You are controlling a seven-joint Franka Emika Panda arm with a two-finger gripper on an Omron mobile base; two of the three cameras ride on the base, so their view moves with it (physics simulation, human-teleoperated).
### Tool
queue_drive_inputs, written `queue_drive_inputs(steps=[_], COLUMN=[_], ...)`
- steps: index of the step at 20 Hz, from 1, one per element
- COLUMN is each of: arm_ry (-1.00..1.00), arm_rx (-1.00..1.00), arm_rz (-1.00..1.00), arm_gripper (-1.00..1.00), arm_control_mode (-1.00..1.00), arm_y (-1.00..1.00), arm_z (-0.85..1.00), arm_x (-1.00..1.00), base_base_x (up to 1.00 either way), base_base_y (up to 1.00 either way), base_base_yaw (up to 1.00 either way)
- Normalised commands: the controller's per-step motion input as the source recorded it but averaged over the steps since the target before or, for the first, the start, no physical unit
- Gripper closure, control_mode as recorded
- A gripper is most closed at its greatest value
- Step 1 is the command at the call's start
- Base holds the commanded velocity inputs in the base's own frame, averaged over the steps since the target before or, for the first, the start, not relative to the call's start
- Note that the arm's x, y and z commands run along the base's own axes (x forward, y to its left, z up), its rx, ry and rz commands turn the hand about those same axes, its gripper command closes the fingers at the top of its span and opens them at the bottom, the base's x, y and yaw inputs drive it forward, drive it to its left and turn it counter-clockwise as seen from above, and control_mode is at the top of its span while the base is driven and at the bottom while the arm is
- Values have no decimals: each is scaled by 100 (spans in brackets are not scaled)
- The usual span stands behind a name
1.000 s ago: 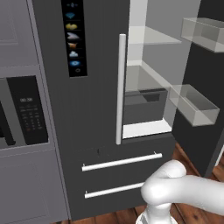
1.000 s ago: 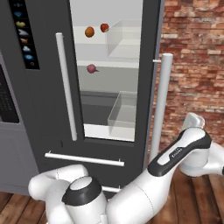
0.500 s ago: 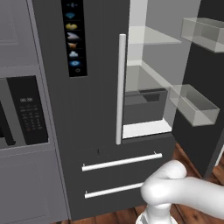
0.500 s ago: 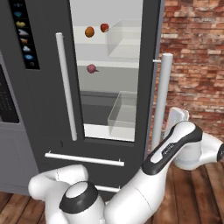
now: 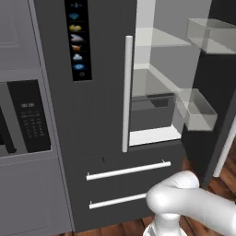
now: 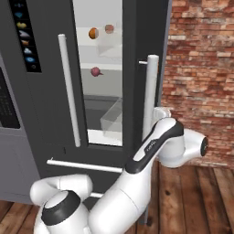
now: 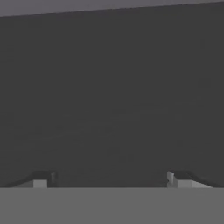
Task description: Place the mango in the correct fridge rack based on whether it is a fruit or vegetable. Finally, close the fridge door.
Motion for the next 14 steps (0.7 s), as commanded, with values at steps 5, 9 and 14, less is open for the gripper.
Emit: queue_drive_inputs(steps=[5,9,14], arm_ry=[-5,-10,-1], arm_rx=[-2,-3,-5], arm_rz=[3,-11,-22], arm_gripper=[-100,-100,-100], arm_control_mode=[-100,-100,-100], arm_y=[92,84,68], arm_z=[0,0,6], arm_x=[0,20,46], base_base_x=[0,0,0], base_base_y=[0,0,0], base_base_yaw=[0,0,0])
